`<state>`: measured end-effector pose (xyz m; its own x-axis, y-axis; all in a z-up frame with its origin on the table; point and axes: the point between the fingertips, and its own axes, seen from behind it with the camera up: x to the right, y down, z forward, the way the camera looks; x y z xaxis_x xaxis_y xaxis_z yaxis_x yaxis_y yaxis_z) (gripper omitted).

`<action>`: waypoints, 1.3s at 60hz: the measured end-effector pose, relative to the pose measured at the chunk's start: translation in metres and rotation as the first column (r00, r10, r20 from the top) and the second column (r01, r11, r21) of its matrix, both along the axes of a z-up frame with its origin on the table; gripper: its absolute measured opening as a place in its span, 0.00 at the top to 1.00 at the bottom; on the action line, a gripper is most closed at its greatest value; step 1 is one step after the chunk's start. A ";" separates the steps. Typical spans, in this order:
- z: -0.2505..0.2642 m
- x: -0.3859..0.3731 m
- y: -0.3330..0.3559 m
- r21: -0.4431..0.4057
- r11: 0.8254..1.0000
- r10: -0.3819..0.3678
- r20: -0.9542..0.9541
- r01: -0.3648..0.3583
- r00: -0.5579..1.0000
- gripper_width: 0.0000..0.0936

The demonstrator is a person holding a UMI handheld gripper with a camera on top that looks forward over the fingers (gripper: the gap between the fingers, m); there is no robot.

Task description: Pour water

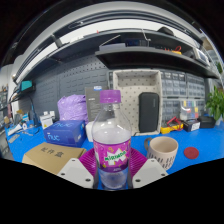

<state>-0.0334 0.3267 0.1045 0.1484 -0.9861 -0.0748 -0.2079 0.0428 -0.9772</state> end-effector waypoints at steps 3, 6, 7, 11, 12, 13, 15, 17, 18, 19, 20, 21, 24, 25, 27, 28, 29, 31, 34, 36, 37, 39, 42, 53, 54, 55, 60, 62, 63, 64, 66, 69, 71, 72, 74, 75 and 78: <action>-0.001 0.003 -0.002 0.033 0.999 -0.007 -0.032 0.008 0.999 0.58; 0.004 0.008 -0.004 0.083 0.997 -0.001 -0.050 0.005 0.999 0.58; 0.006 0.010 -0.005 0.104 0.995 -0.003 -0.056 0.009 0.998 0.58; 0.021 0.019 -0.007 0.219 0.975 -0.019 -0.085 0.037 0.996 0.58; 0.026 0.021 -0.007 0.250 0.967 -0.020 -0.086 0.041 0.996 0.58; 0.030 0.024 -0.008 0.285 0.957 -0.023 -0.089 0.047 0.996 0.58; 0.038 0.029 -0.008 0.358 0.931 -0.028 -0.106 0.064 0.994 0.58; 0.045 0.033 -0.005 0.433 0.898 -0.023 -0.119 0.073 0.993 0.58; 0.049 0.036 -0.004 0.472 0.878 -0.021 -0.126 0.079 0.992 0.58; 0.052 0.037 -0.001 0.511 0.855 -0.023 -0.137 0.091 0.990 0.58; 0.055 0.039 -0.001 0.552 0.828 -0.023 -0.148 0.102 0.989 0.58; 0.057 0.043 -0.001 0.595 0.796 -0.021 -0.159 0.113 0.987 0.58; 0.063 0.049 0.001 0.707 0.692 -0.016 -0.185 0.144 0.983 0.58; 0.064 0.050 0.002 0.740 0.654 -0.014 -0.195 0.156 0.981 0.58; 0.064 0.054 0.002 0.794 0.580 -0.013 -0.213 0.181 0.977 0.58; 0.064 0.055 0.001 0.816 0.546 -0.013 -0.218 0.190 0.976 0.58; 0.064 0.057 0.000 0.835 0.513 -0.015 -0.223 0.199 0.975 0.58; 0.063 0.060 0.001 0.865 0.445 -0.020 -0.247 0.230 0.969 0.58; 0.060 0.065 0.000 0.899 0.350 -0.016 -0.276 0.264 0.961 0.58; 0.058 0.067 -0.002 0.915 0.292 -0.011 -0.289 0.279 0.957 0.58; 0.056 0.069 -0.003 0.921 0.264 -0.011 -0.295 0.287 0.955 0.58; 0.057 0.070 -0.005 0.928 0.212 -0.013 -0.311 0.307 0.950 0.58; 0.055 0.073 -0.007 0.935 0.127 0.000 -0.333 0.330 0.943 0.58; 0.048 0.084 -0.016 0.916 -0.119 0.059 -0.378 0.383 0.924 0.58; 0.047 0.082 -0.018 0.911 -0.144 0.061 -0.381 0.386 0.923 0.58; 0.048 0.084 -0.020 0.905 -0.170 0.062 -0.384 0.389 0.921 0.58; 0.047 0.087 -0.028 0.873 -0.301 0.061 -0.384 0.384 0.921 0.58; 0.045 0.088 -0.029 0.857 -0.341 0.066 -0.387 0.385 0.920 0.58; 0.044 0.085 -0.029 0.852 -0.352 0.067 -0.390 0.388 0.918 0.58; 0.045 0.089 -0.030 0.846 -0.358 0.072 -0.397 0.395 0.915 0.58; 0.043 0.088 -0.029 0.840 -0.358 0.079 -0.407 0.407 0.910 0.58; 0.042 0.087 -0.025 0.836 -0.351 0.096 -0.415 0.421 0.905 0.58; 0.041 0.088 -0.023 0.836 -0.344 0.104 -0.418 0.427 0.902 0.58; 0.040 0.087 -0.022 0.838 -0.340 0.105 -0.418 0.427 0.902 0.58; 0.041 0.087 -0.022 0.840 -0.330 0.112 -0.418 0.430 0.902 0.58; 0.041 0.087 -0.021 0.842 -0.323 0.114 -0.418 0.431 0.901 0.58; 0.042 0.088 -0.021 0.854 -0.288 0.116 -0.418 0.433 0.901 0.58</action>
